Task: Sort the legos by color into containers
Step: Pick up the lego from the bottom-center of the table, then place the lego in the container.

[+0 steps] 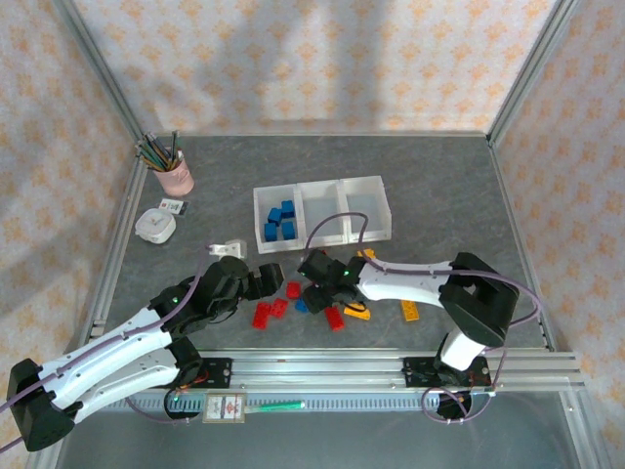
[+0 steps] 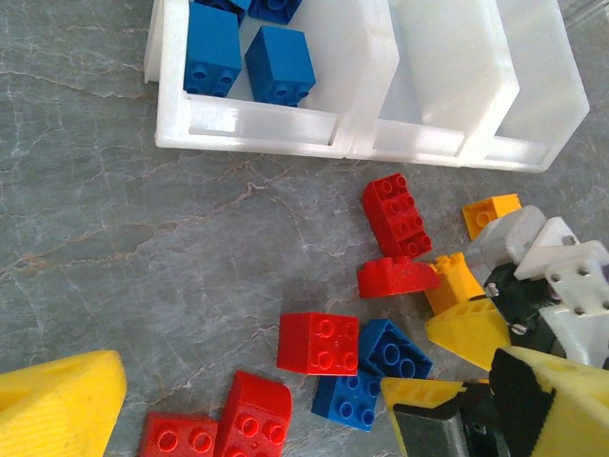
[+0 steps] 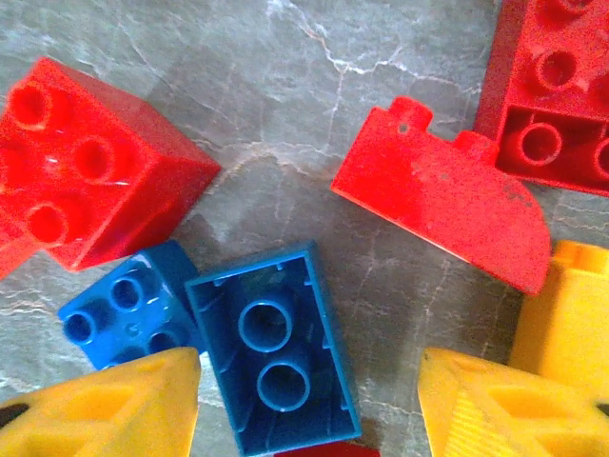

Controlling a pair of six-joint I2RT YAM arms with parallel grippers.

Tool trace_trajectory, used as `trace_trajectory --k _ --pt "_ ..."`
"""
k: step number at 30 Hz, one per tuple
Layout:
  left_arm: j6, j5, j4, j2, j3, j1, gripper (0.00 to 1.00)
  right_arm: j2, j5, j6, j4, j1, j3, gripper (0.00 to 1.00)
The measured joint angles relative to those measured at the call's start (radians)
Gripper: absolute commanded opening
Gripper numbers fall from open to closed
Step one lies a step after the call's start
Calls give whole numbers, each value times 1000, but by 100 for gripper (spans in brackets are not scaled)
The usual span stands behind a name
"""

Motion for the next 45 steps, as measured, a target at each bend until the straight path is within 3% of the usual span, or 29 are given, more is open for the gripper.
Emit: trace_trajectory --k 6,15,32,40,45 --pt "0 -11 -16 0 0 0 99 13 -4 -17 3 0 14 46" --pt "0 -31 -23 -1 0 0 99 26 2 -22 10 0 24 37" --pt "-8 -72 -45 -25 4 0 99 -85 -8 -21 -20 -42 30 36" --pt "-3 -126 -68 -25 77 43 99 -79 -50 -22 -47 -106 207 38" --pt "31 -137 -67 -5 130 134 99 64 -51 -29 -26 -137 412 38"
